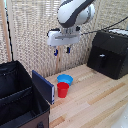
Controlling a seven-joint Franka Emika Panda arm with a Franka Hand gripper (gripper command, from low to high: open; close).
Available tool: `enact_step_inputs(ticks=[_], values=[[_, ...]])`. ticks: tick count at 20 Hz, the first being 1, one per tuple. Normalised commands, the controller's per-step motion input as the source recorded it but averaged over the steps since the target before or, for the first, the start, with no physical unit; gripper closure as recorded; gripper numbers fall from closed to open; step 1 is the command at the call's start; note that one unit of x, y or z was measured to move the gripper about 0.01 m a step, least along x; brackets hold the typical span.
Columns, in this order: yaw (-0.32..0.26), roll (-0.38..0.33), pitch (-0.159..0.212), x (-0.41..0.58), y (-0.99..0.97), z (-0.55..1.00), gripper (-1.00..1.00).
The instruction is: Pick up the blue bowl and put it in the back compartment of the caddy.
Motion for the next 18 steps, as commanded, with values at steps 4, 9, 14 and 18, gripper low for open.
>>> enact_step_inputs(ticks=[4,9,14,18], values=[[-0.053,0.071,0.028,0.430,-0.60,-0.11,-1.00],[-0.076,0.072,0.027,0.379,-0.63,-0.15,-1.00],[-0.055,0.064,0.048,0.342,-0.61,-0.22,-1.00],[-0.053,0.074,0.053,0.254,-0.60,-0.36,-1.00]])
